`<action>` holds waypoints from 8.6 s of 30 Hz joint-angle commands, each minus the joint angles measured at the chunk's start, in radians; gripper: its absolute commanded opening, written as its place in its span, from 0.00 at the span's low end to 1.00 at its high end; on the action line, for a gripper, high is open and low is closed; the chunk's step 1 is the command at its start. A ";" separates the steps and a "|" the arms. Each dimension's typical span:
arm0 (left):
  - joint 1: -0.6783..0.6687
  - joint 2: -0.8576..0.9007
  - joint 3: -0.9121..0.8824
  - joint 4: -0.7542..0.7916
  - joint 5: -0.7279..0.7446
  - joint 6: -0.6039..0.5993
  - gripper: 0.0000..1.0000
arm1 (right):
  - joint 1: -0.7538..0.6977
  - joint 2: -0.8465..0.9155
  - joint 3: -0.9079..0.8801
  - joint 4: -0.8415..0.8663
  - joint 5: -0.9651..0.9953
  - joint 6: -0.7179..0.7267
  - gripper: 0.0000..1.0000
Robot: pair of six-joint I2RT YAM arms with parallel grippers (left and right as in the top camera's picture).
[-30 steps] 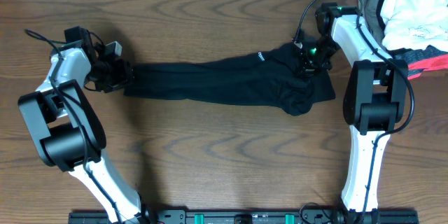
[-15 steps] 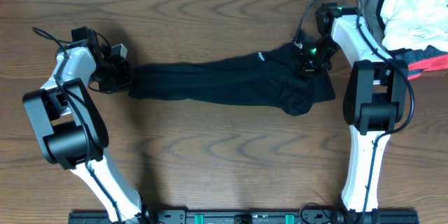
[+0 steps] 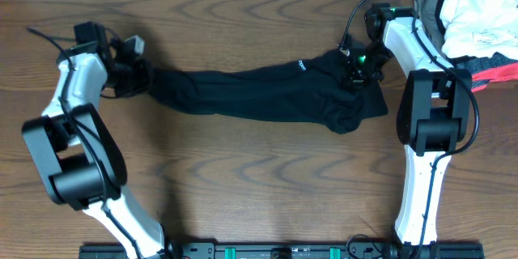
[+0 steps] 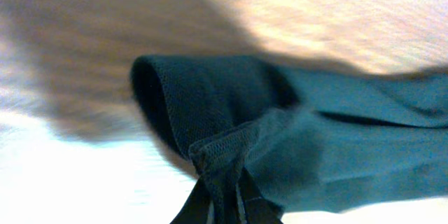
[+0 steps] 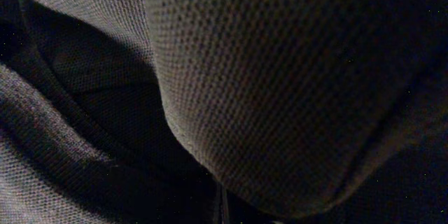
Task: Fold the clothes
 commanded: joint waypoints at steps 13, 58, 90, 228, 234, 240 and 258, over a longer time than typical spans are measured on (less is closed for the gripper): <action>-0.340 -0.090 0.000 0.135 0.059 -0.109 0.06 | 0.010 0.020 -0.030 0.011 0.041 0.011 0.01; -0.713 -0.077 0.010 0.225 -0.093 -0.169 0.98 | -0.004 -0.018 0.017 -0.034 -0.015 0.010 0.01; -0.530 -0.076 0.008 0.051 -0.303 -0.079 0.98 | -0.119 -0.182 -0.283 0.180 0.156 0.027 0.65; -0.106 -0.161 0.012 -0.018 -0.265 -0.275 0.98 | 0.510 -0.333 -0.372 0.677 0.108 0.511 0.01; -0.106 -0.159 0.012 -0.012 -0.265 -0.274 0.98 | 0.584 -0.217 -0.400 0.879 0.065 0.695 0.01; -0.106 -0.159 0.010 -0.012 -0.265 -0.274 0.98 | 0.580 -0.117 -0.396 1.006 -0.076 0.819 0.01; -0.106 -0.159 0.010 -0.012 -0.292 -0.256 0.98 | 0.421 -0.248 -0.101 0.593 -0.191 0.383 0.48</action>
